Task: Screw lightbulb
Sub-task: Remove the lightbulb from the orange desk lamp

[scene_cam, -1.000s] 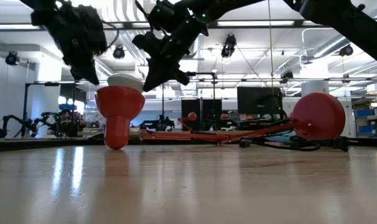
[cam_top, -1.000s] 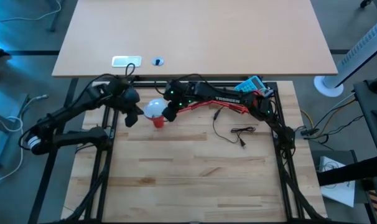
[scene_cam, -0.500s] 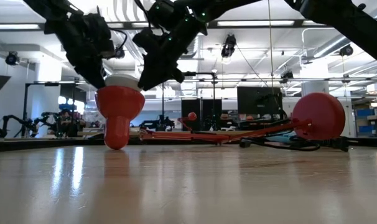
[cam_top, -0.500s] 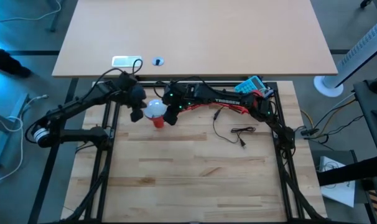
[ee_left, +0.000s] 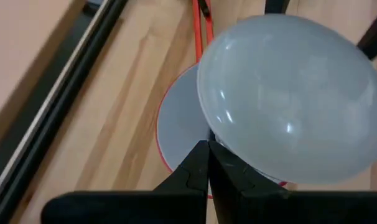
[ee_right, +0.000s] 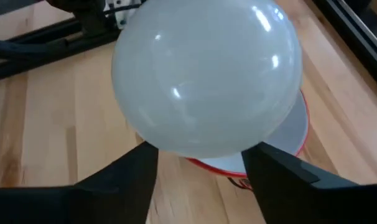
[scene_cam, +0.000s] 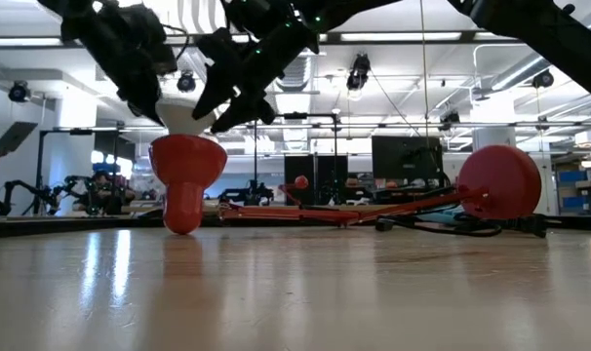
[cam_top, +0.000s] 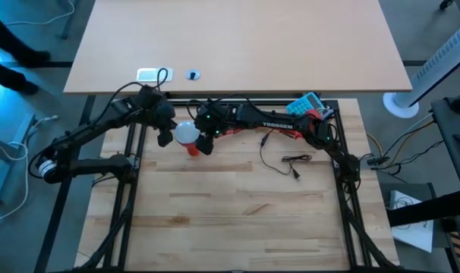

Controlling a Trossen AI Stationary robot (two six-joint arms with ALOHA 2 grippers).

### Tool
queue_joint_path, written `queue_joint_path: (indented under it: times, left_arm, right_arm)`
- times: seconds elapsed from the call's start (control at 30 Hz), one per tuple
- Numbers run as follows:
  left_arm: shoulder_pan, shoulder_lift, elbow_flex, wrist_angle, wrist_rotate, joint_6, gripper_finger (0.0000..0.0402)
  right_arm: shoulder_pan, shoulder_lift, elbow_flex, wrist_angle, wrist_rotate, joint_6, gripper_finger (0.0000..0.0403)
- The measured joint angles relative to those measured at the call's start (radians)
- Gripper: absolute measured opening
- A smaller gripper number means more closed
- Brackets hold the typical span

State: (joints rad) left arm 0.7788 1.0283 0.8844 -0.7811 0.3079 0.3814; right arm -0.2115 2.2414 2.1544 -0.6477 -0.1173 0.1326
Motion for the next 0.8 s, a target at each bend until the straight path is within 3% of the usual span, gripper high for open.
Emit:
queue_joint_path:
  times: [0.2,0.8]
  left_arm:
    - [0.000,-0.013,0.045,-0.002,0.000,-0.027,0.0000]
    - [0.000,-0.012,0.095,-0.002,0.016,-0.077,0.0000]
  right_arm:
    - [0.006,0.000,-0.001,0.065,0.007,0.005,0.0252]
    - [0.038,0.000,-0.003,0.233,0.112,0.009,0.0253]
